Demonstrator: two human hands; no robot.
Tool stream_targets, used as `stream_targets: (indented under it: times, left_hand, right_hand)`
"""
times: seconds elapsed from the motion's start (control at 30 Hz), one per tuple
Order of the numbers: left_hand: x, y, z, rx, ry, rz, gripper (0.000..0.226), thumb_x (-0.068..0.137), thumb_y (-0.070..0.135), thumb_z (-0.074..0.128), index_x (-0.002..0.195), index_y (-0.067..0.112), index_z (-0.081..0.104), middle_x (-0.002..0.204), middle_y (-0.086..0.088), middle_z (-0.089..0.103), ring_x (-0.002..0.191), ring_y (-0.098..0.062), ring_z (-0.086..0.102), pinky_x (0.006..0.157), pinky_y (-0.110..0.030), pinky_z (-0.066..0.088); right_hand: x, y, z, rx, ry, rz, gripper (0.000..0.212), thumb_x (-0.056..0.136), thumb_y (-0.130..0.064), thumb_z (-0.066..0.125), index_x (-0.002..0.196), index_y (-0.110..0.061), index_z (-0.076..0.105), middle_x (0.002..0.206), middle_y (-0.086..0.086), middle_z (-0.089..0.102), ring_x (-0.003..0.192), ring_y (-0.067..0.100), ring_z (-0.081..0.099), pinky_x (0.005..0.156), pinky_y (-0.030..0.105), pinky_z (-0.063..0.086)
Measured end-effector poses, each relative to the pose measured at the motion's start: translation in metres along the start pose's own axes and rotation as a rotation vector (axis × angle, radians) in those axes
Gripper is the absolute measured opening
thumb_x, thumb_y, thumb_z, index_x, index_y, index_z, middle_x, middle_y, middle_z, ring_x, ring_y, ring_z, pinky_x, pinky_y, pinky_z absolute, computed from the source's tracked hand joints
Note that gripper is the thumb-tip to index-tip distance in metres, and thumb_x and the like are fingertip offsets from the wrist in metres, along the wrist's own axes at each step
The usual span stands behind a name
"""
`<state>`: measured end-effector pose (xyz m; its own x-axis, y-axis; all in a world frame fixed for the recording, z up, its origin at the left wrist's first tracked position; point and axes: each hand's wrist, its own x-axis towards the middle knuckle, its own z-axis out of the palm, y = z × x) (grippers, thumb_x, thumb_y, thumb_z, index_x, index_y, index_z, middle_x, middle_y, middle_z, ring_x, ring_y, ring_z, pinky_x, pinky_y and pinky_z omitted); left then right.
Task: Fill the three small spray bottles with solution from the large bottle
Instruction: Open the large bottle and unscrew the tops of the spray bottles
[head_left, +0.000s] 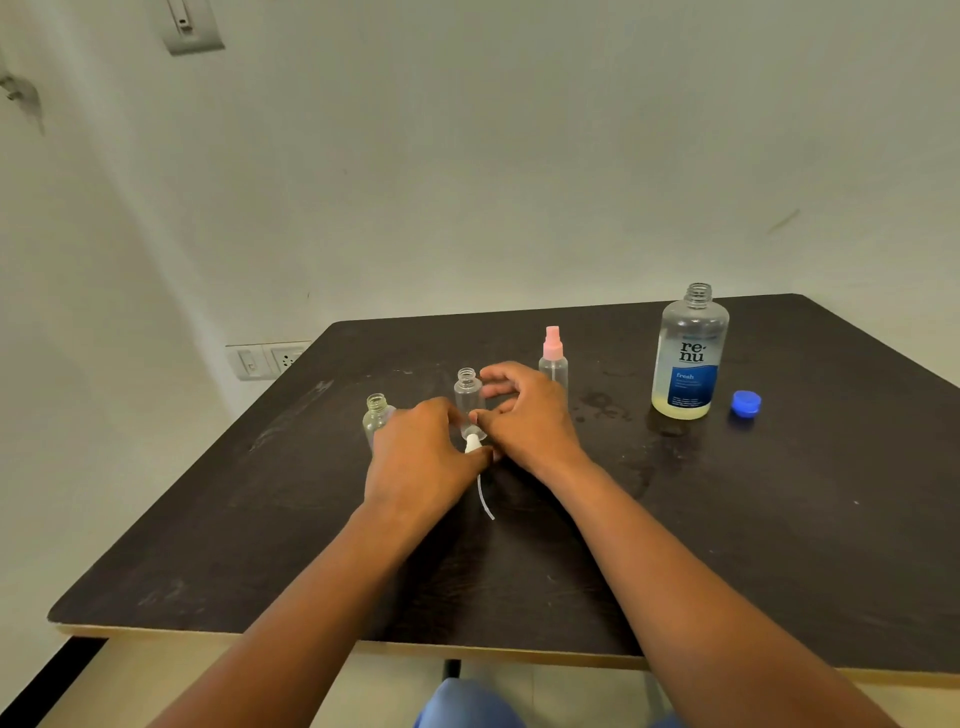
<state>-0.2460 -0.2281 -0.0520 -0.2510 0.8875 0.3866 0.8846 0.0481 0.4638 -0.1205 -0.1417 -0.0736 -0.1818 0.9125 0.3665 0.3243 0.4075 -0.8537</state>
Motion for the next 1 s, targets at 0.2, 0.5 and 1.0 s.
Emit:
stream_targets:
  times: [0.2, 0.5, 1.0]
  left_hand:
    - [-0.005, 0.003, -0.012, 0.037, 0.015, 0.019, 0.052, 0.076, 0.058, 0.087, 0.114, 0.025, 0.075, 0.087, 0.011, 0.072, 0.083, -0.008, 0.068, 0.071, -0.023, 0.045]
    - [-0.010, 0.022, -0.028, -0.136, 0.129, 0.073, 0.007, 0.094, 0.029, 0.077, 0.100, 0.027, 0.078, 0.074, 0.016, 0.070, 0.071, 0.001, 0.067, 0.073, -0.024, 0.058]
    - [0.035, 0.077, 0.007, -0.296, 0.135, 0.166, 0.018, 0.099, 0.017, 0.067, 0.112, 0.026, 0.074, 0.103, 0.017, 0.072, 0.085, -0.001, 0.067, 0.076, -0.015, 0.051]
  right_hand:
    - [-0.004, -0.009, -0.005, -0.051, 0.112, -0.075, 0.038, 0.085, -0.028, 0.082, 0.121, -0.027, 0.070, 0.102, -0.016, 0.074, 0.081, 0.014, 0.071, 0.088, 0.042, 0.061]
    - [-0.016, -0.025, -0.012, -0.023, 0.466, -0.352, 0.008, 0.090, -0.012, 0.073, 0.097, -0.016, 0.074, 0.085, -0.008, 0.073, 0.057, -0.001, 0.052, 0.091, 0.051, 0.059]
    - [0.014, 0.021, -0.070, -0.339, 0.068, 0.032, 0.055, 0.087, -0.052, 0.074, 0.131, -0.025, 0.059, 0.128, -0.008, 0.069, 0.107, 0.021, 0.071, 0.094, 0.044, 0.056]
